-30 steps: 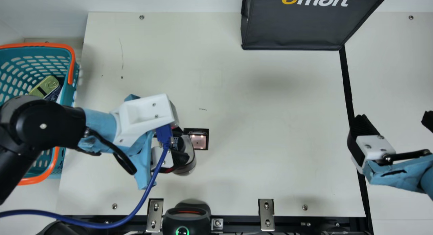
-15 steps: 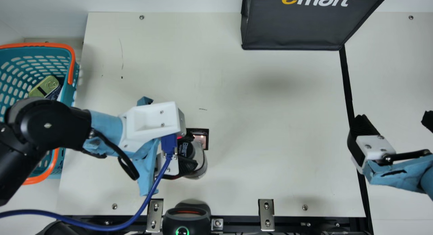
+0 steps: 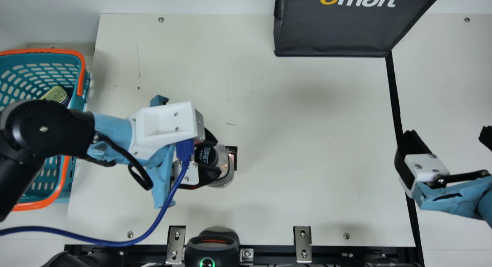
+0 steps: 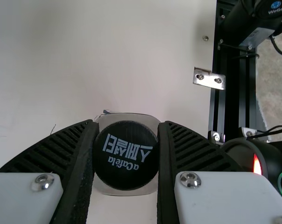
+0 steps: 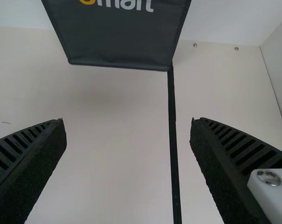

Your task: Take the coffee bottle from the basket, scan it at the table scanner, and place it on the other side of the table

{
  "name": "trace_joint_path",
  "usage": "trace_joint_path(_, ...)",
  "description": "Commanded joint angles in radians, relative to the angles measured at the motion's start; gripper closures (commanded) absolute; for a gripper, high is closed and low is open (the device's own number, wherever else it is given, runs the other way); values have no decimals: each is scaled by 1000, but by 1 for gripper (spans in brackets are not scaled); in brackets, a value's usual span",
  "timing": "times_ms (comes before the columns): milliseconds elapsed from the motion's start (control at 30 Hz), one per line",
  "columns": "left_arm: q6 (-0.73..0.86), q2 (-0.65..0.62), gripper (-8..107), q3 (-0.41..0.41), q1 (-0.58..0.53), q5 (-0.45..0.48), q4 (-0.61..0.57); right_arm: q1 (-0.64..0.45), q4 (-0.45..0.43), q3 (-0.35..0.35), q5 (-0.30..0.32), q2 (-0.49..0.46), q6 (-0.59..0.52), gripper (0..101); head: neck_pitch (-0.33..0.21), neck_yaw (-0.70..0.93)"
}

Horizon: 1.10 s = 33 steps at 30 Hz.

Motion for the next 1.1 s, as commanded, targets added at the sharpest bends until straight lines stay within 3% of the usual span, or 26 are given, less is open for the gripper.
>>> trace_joint_path(0,16,2,107,5,2,0,-2,0,0,0,0,0,0,6,-29,2)
trace_joint_path(300,8,5,107,-22,50,0,11,0,0,0,0,0,0,6,-29,2)
trace_joint_path(600,-162,43,107,-142,66,-7,70,0,0,0,0,0,0,6,-29,2)
trace_joint_path(1067,-641,217,107,-220,-196,-328,274,0,0,0,0,0,0,6,-29,2)
